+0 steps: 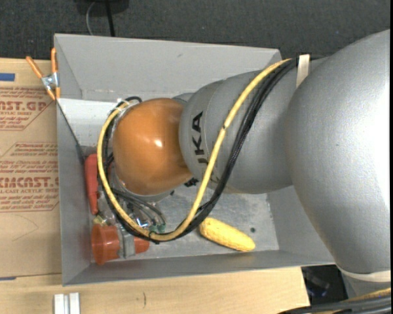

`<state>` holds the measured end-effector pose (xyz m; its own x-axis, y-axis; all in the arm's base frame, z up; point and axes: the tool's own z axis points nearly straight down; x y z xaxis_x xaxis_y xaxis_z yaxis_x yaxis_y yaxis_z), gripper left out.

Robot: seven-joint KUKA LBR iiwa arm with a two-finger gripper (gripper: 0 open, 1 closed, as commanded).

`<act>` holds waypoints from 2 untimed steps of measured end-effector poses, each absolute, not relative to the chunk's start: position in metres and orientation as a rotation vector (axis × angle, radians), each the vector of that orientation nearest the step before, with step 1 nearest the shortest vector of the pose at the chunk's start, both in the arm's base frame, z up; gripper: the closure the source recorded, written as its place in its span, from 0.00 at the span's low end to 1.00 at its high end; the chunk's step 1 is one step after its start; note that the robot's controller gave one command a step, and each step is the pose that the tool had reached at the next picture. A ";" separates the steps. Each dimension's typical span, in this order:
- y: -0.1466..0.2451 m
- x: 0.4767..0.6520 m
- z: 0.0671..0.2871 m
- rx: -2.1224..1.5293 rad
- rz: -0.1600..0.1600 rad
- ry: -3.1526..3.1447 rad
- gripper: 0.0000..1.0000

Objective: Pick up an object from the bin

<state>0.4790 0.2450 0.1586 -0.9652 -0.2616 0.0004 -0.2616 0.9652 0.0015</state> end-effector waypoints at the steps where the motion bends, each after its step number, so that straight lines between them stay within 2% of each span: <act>1: 0.239 0.481 0.154 0.679 -0.004 -3.070 0.00; 2: 0.225 0.483 0.073 0.344 -0.011 -3.132 0.00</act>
Offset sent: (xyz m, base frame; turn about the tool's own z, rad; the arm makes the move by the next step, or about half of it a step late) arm 0.0023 -0.0235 -0.0886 0.0458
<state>0.4832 0.2249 0.0725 -0.9761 -0.2172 -0.0098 -0.2172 0.9761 0.0059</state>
